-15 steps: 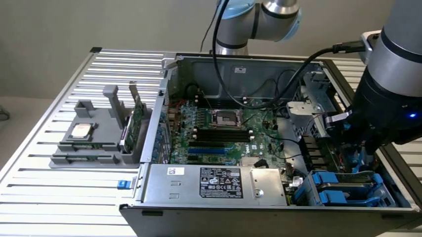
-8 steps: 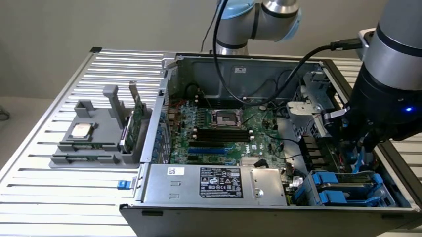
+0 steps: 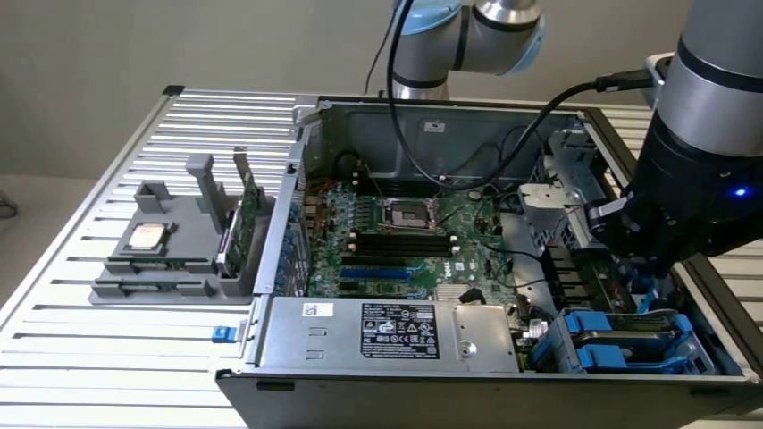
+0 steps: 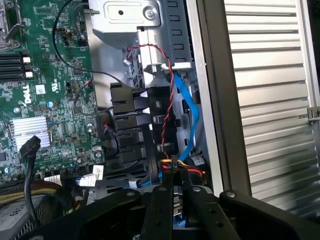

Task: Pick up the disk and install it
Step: 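Insert the disk into the insertion slot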

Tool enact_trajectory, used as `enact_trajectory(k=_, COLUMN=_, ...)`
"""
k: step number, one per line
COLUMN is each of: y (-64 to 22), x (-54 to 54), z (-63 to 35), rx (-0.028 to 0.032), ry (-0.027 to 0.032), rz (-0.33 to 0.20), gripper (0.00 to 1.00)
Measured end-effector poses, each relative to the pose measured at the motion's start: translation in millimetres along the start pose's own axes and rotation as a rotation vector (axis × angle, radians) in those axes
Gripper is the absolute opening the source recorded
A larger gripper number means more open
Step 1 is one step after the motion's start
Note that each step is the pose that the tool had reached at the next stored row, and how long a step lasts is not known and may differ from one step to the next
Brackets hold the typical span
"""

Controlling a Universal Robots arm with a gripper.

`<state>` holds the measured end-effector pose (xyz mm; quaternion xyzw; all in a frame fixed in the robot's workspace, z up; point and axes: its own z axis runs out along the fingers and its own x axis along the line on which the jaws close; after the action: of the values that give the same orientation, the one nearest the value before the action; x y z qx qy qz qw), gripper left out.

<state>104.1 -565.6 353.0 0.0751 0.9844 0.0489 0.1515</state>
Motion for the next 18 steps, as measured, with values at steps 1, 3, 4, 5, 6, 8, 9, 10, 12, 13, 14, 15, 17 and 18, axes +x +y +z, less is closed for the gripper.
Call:
enact_trajectory(k=1, y=0.2, x=0.0, z=-0.1, rx=0.0040, ry=-0.0007, rz=0.000, gripper=0.17)
enact_trajectory(k=3, y=0.8, x=0.0, z=-0.3, rx=0.0121, ry=-0.0021, rz=0.001, gripper=0.17)
enact_trajectory(k=4, y=1.1, x=0.0, z=-0.4, rx=0.0159, ry=-0.0027, rz=0.001, gripper=0.17)
enact_trajectory(k=5, y=1.8, x=0.1, z=-0.5, rx=0.0184, ry=-0.0032, rz=0.002, gripper=0.17)
enact_trajectory(k=6, y=2.7, x=0.2, z=-0.7, rx=0.0195, ry=-0.0034, rz=0.002, gripper=0.17)
enact_trajectory(k=8, y=5.2, x=0.7, z=-0.8, rx=0.0216, ry=-0.0037, rz=0.002, gripper=0.17)
enact_trajectory(k=9, y=6.8, x=1.0, z=-1.0, rx=0.0229, ry=-0.0039, rz=0.001, gripper=0.17)
enact_trajectory(k=10, y=8.8, x=1.3, z=-1.1, rx=0.0247, ry=-0.0044, rz=0.001, gripper=0.17)
enact_trajectory(k=12, y=12.8, x=1.8, z=-1.9, rx=0.0289, ry=-0.0059, rz=-0.001, gripper=0.17)
enact_trajectory(k=13, y=14.6, x=2.0, z=-2.5, rx=0.0300, ry=-0.0068, rz=-0.001, gripper=0.17)
enact_trajectory(k=14, y=16.1, x=2.5, z=-2.9, rx=0.0308, ry=-0.0074, rz=-0.002, gripper=0.17)
enact_trajectory(k=15, y=17.2, x=3.0, z=-3.3, rx=0.0320, ry=-0.0080, rz=-0.002, gripper=0.17)
enact_trajectory(k=17, y=19.2, x=4.0, z=-3.8, rx=0.0381, ry=-0.0103, rz=-0.004, gripper=0.17)
enact_trajectory(k=18, y=19.9, x=4.6, z=-4.1, rx=0.0434, ry=-0.0121, rz=-0.006, gripper=0.17)
